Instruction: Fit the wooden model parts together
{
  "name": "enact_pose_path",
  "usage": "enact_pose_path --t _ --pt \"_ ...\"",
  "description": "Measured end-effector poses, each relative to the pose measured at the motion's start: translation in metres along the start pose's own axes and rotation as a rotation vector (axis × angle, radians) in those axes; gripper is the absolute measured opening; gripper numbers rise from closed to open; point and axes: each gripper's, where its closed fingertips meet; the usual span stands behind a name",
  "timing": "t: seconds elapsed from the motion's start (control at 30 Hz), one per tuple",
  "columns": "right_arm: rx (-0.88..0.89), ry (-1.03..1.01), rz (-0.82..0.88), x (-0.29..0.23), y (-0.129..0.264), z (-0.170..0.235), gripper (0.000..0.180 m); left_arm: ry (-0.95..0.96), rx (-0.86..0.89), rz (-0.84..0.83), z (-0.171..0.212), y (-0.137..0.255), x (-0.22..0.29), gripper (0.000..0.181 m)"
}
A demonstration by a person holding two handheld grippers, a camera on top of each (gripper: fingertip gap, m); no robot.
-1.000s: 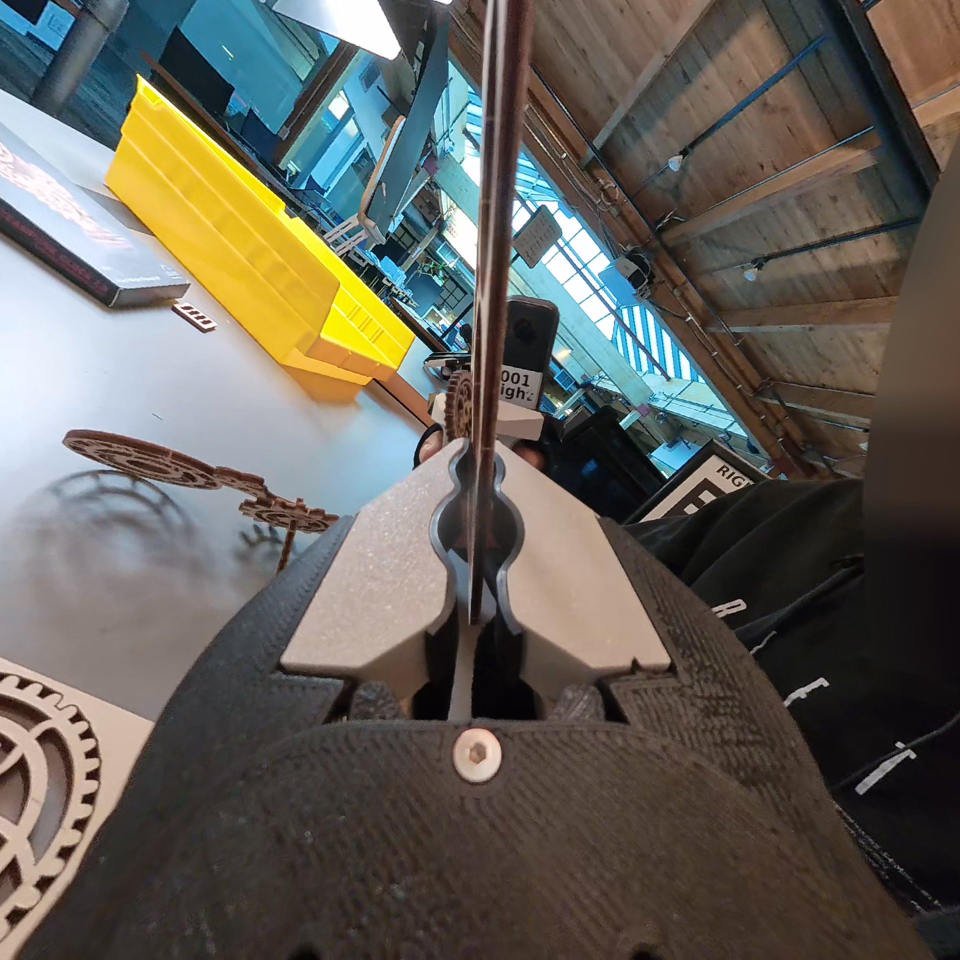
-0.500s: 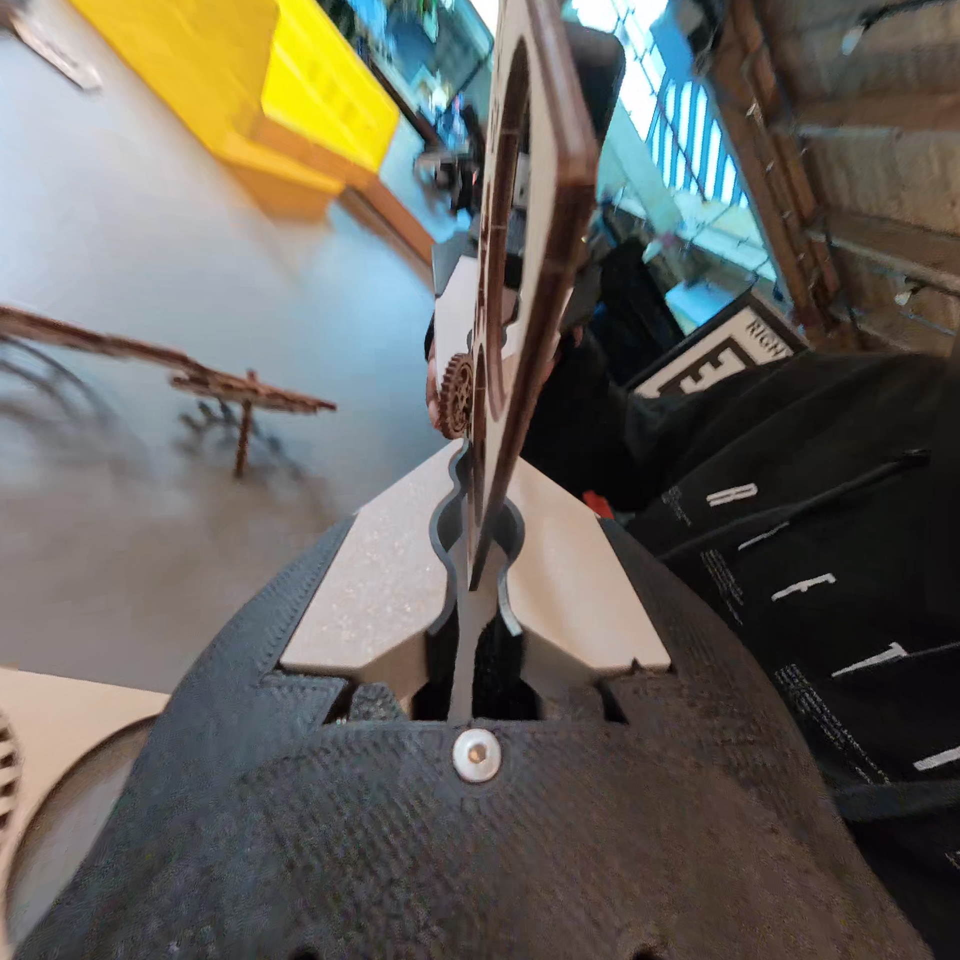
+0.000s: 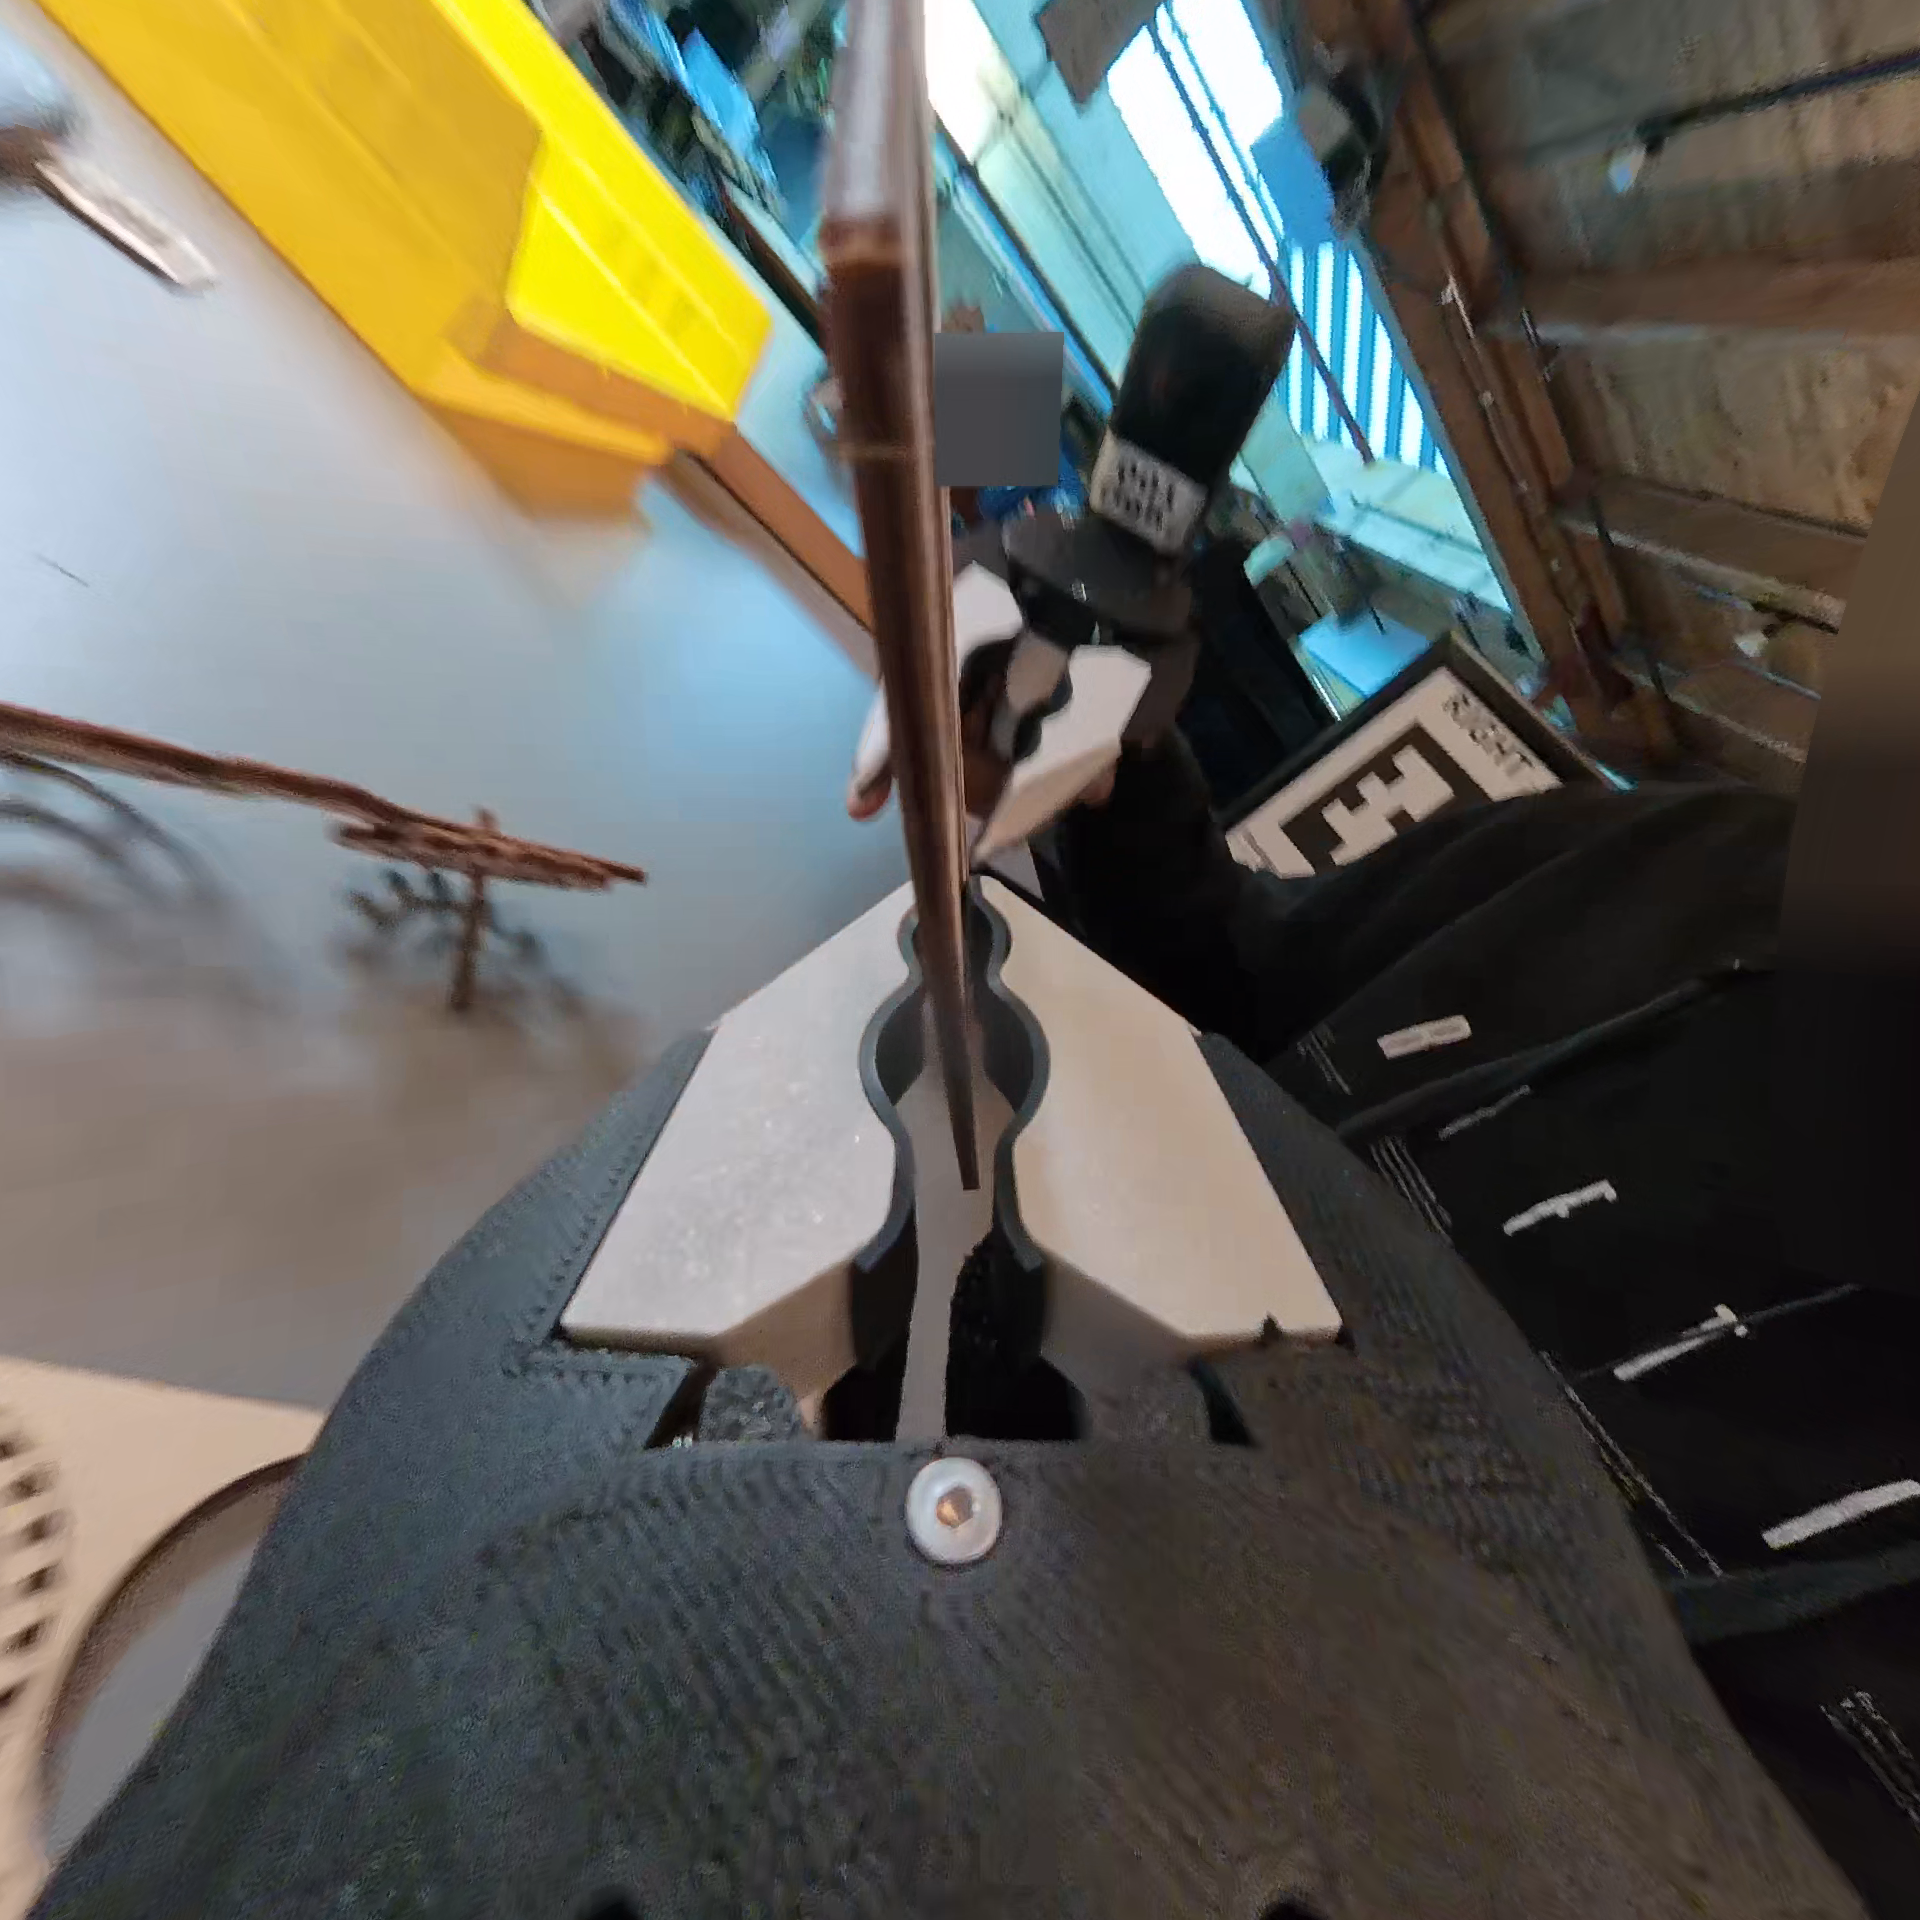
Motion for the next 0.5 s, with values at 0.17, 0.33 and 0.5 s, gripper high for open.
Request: enact_pose_path --t 0.17,0.33,0.5 --pt "-0.164 0.169 0.032 -0.004 -0.024 0.024 0.030 -0.054 0.171 -0.178 -0.045 0.055 -0.026 0.002" --pt "-0.359 0.300 0.059 -0.004 -0.056 0.040 0.035 0.024 0.188 -0.379 -0.067 0.112 -0.062 0.002" --pt "-0.466 0.316 0.046 -0.007 -0.071 0.044 0.037 0.008 0.106 -0.541 -0.091 0.156 -0.067 0.003"
Point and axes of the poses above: each gripper's, where its closed fingertips meet, y back along the fingers, z out of its underside, x = y × z across the jaws, and after that the axes turned 10 degrees about y, right-handed
